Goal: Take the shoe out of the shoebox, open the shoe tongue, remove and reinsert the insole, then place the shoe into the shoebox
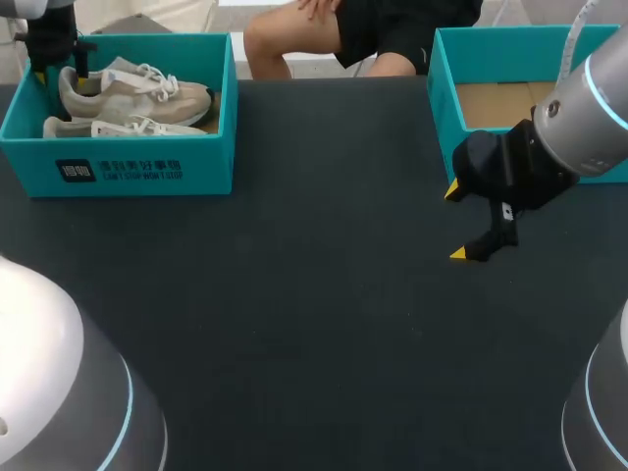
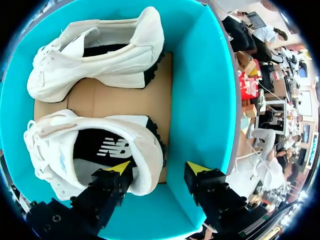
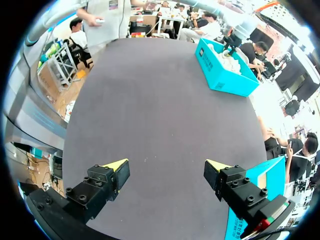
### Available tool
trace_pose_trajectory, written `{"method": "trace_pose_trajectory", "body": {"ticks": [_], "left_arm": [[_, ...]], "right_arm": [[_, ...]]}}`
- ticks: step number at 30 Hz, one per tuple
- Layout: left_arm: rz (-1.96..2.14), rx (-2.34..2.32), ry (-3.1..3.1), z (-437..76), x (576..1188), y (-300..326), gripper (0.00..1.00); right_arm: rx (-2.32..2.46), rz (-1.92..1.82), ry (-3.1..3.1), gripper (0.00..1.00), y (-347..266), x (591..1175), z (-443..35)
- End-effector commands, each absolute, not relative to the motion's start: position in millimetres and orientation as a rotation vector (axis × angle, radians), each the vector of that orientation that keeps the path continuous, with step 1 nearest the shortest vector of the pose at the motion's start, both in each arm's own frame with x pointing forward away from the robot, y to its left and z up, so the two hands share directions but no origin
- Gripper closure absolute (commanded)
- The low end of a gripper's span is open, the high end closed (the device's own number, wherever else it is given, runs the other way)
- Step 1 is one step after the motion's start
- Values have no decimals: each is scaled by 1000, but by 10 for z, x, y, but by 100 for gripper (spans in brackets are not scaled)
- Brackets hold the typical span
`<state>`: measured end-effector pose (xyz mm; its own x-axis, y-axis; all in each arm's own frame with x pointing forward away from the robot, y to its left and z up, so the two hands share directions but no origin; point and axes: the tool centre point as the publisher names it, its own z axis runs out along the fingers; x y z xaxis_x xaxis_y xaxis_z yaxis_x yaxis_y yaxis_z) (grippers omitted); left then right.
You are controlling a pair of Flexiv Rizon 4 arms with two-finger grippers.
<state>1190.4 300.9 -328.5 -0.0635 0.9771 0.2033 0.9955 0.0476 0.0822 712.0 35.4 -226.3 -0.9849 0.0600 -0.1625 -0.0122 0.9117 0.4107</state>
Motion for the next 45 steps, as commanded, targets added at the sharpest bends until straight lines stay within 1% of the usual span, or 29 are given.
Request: {"method": "trace_pose_trajectory", "body": {"ticks": [1,5,6,9,15,19,20,23,28,30,32,33,35,36,39,44,45], "left_arm": [[-319,-2126,-2237,-2994,11679,2961,32],[-296,-2173,-2256,-2844,11530,2853,33],[-280,-2173,-2267,-2823,11493,2830,36],[-271,-2182,-2281,-2763,11341,2752,38],[-222,-2206,-2328,-2663,10954,2613,36],[-266,-2240,-2341,-2622,10686,2529,39],[-244,-2246,-2352,-2610,10640,2525,41],[-229,-2243,-2358,-2585,10540,2520,40],[-205,-2235,-2376,-2566,10389,2562,42],[-210,-2220,-2378,-2590,10332,2585,44],[-188,-2203,-2377,-2626,10298,2609,44],[-179,-2192,-2382,-2662,10275,2626,51],[-181,-2186,-2364,-2700,10252,2637,56],[-182,-2179,-2367,-2713,10247,2640,57],[-193,-2177,-2360,-2728,10244,2666,58],[-198,-2167,-2342,-2771,10255,2742,52],[-198,-2162,-2344,-2785,10253,2769,54]], "right_arm": [[38,623,2902,0,362,7117,-2274],[38,623,2902,0,362,7117,-2274],[38,623,2902,0,362,7117,-2274],[38,623,2902,0,362,7117,-2274],[38,623,2902,0,362,7117,-2274],[38,623,2902,0,362,7117,-2274],[38,623,2902,0,362,7117,-2274],[38,623,2902,0,362,7117,-2274],[38,623,2902,0,362,7117,-2274],[38,623,2902,0,362,7117,-2274],[38,623,2902,0,362,7117,-2274],[38,623,2902,0,362,7117,-2274],[38,623,2902,0,362,7117,-2274],[38,623,2902,0,362,7117,-2274],[38,623,2902,0,362,7117,-2274],[38,623,2902,0,362,7117,-2274],[38,623,2902,0,362,7117,-2274]]}}
